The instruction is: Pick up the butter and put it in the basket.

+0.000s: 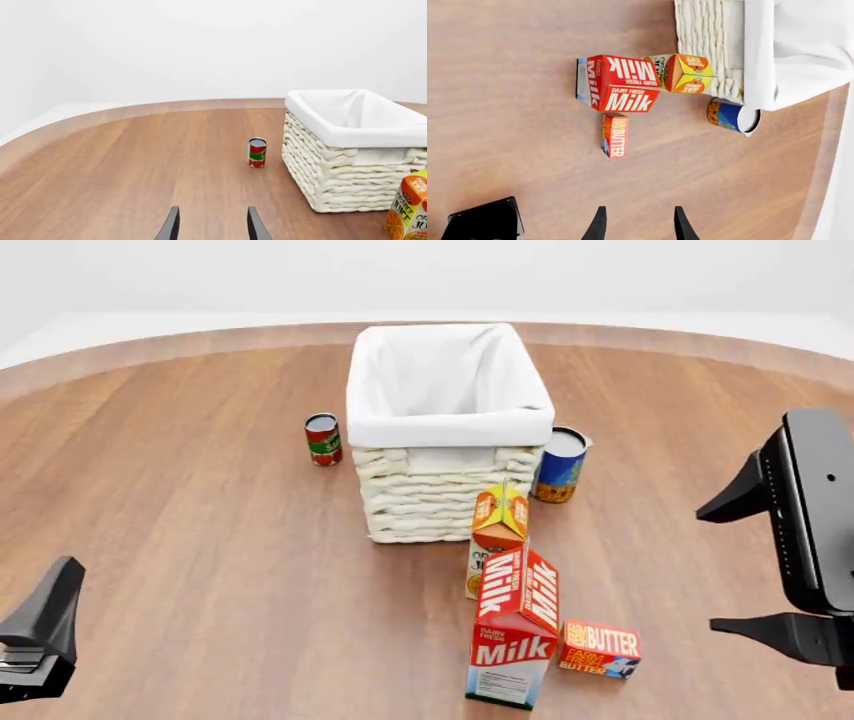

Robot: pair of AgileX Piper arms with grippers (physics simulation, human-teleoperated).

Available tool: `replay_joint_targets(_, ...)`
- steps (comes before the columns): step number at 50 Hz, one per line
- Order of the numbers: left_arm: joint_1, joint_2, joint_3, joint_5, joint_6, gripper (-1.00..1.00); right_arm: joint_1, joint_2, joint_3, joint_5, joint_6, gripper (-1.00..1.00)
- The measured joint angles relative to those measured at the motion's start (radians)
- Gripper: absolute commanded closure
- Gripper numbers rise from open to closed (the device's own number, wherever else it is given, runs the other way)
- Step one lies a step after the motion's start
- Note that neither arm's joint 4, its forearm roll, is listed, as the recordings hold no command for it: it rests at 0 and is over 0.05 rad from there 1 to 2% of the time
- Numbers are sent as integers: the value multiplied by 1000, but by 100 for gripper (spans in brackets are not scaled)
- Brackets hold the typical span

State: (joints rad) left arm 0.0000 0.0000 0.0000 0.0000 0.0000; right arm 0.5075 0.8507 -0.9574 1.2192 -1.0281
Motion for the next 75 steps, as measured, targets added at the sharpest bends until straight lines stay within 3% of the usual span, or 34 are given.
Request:
replay_joint_targets(6, 0, 0, 0, 0, 0, -100, 19, 0, 25, 0, 21, -100)
replay_joint_targets(14, 0, 0, 0, 0, 0, -100, 68, 17, 41, 0, 104, -100)
replay_joint_targets(22, 0, 0, 0, 0, 0, -100, 82, 17, 79, 0, 147, -100)
replay_joint_targets(60, 0, 0, 0, 0, 0, -100, 92, 55, 209, -109, 230, -100)
replay_joint_targets(75, 0, 0, 0, 0, 0, -100, 60, 75, 227, -151, 224, -100)
